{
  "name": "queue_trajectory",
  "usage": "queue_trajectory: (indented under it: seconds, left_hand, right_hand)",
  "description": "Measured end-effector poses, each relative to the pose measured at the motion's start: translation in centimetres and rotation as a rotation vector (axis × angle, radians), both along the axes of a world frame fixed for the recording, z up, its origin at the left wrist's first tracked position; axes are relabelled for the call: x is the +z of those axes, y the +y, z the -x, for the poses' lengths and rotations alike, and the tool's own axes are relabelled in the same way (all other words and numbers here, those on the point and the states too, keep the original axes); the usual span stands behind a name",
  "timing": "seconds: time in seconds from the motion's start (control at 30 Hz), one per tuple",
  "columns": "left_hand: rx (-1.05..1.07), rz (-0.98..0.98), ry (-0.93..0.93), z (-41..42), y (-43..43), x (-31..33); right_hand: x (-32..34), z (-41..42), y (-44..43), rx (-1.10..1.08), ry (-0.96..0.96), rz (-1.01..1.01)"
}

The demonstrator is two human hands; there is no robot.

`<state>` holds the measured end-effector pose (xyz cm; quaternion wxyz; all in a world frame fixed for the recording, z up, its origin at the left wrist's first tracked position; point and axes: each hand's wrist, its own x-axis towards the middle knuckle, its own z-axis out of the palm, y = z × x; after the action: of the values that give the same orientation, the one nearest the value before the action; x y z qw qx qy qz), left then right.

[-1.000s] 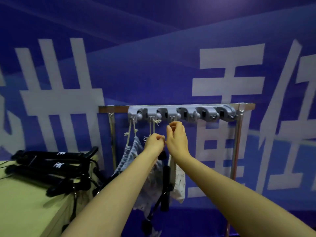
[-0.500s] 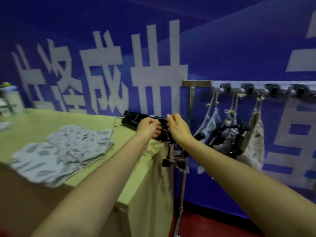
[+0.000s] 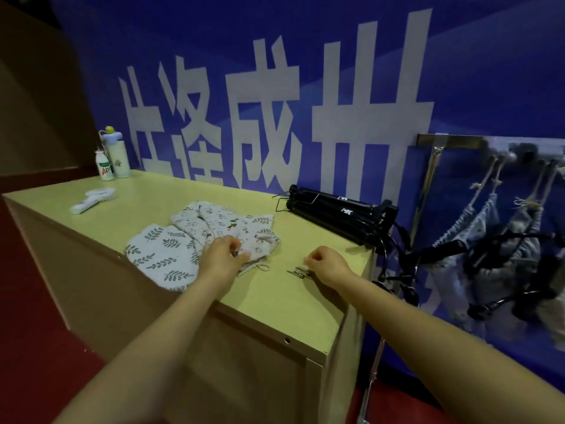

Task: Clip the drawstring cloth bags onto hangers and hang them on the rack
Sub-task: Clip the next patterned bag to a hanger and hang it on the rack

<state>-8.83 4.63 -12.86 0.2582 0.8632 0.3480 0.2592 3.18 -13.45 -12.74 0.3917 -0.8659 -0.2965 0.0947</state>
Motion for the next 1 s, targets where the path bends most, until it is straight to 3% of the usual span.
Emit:
queue_trajectory:
  seconds: [0.2, 0.37, 0.7, 0.87, 1.0]
  left_hand:
    - [-0.023, -0.03, 0.125, -0.4, -0.3, -1.1]
    - [-0.004, 0.184, -0.082, -0.2, -0.4, -0.8]
    - [0.012, 0.333, -0.21, 0.2, -0.7, 0.5]
    - [0.044, 0.292, -0.226, 0.4, -0.6, 1.2]
    - [0.091, 0.294, -0.334, 0.0, -0.9, 3.0]
  right_hand:
    - [-0.3, -0.3, 0.4, -0.007, 0.018, -0.01]
    - [-0.1, -0.4, 0.1, 0.012, -0.012, 0.01]
    - [-0.7, -0.6, -0.2, 0.028, -0.039, -0.005]
    - [-0.2, -0.7, -0.8, 0.057, -0.135, 0.101]
    - [0.4, -1.0, -0.4, 0.085, -0.298, 0.31]
